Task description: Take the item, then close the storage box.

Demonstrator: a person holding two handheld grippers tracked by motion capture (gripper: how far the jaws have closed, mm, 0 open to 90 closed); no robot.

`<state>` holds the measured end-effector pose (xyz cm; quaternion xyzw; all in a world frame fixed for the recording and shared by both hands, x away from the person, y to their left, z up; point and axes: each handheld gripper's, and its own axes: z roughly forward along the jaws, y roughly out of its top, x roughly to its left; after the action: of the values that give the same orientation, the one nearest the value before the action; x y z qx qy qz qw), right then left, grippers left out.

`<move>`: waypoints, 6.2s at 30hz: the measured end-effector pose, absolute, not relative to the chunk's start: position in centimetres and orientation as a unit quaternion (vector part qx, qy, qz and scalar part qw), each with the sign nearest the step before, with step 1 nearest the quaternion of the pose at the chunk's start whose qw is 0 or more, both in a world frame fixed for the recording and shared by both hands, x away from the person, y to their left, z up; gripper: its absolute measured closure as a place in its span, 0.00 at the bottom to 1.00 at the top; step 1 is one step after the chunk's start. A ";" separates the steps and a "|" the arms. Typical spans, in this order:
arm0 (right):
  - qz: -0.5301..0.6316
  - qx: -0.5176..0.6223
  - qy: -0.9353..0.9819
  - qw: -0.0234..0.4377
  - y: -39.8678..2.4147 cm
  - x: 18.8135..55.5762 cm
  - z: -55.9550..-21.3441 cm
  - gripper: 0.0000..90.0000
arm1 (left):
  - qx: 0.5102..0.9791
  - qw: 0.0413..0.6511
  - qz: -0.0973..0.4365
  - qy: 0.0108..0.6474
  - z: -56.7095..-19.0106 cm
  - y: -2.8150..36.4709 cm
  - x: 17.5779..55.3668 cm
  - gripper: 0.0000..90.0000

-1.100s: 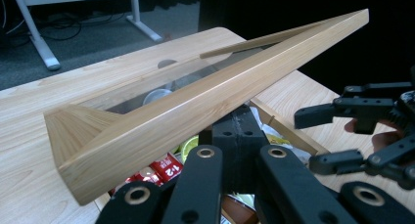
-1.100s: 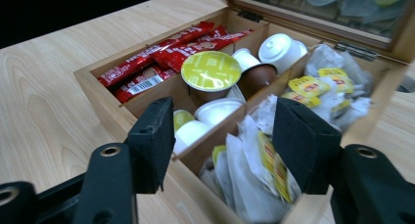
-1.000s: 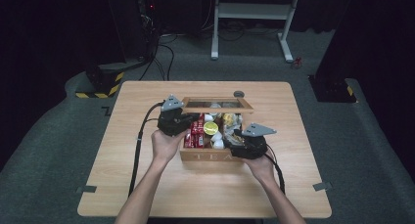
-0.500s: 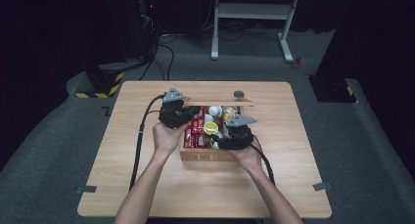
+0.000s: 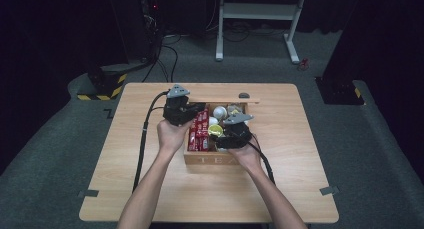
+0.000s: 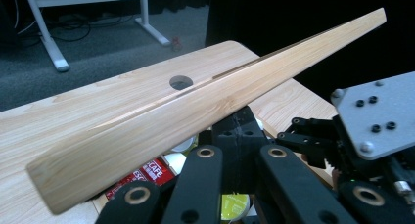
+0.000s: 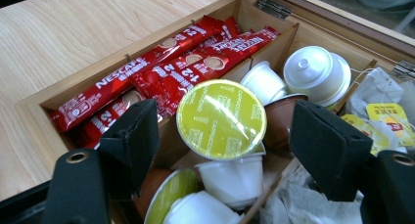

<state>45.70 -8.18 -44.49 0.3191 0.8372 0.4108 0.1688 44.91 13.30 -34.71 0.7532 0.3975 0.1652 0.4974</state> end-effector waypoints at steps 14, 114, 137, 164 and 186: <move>0.400 0.333 0.841 0.149 -6.9 46.9 -45.6 0.30 | 0.753 0.498 0.165 0.397 -34.5 13.3 45.2 1.00; 0.414 0.320 0.829 0.198 -8.8 45.2 -43.3 0.72 | 0.755 0.495 0.164 0.397 -34.8 13.4 45.4 1.00; 0.453 0.320 0.799 0.231 -14.4 43.0 -41.4 0.72 | 0.756 0.499 0.161 0.392 -35.1 13.5 45.1 1.00; 0.468 0.389 0.753 0.251 -22.6 41.7 -42.3 0.72 | 0.761 0.493 0.160 0.389 -35.3 13.5 44.8 1.00; 0.406 0.440 0.757 0.260 -26.4 41.6 -46.6 0.71 | 0.762 0.495 0.154 0.389 -35.4 13.5 44.7 1.00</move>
<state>41.64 -26.35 -46.63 0.4404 0.7575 0.4060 0.2596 44.69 13.49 -35.43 0.7619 0.3887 0.1543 0.4946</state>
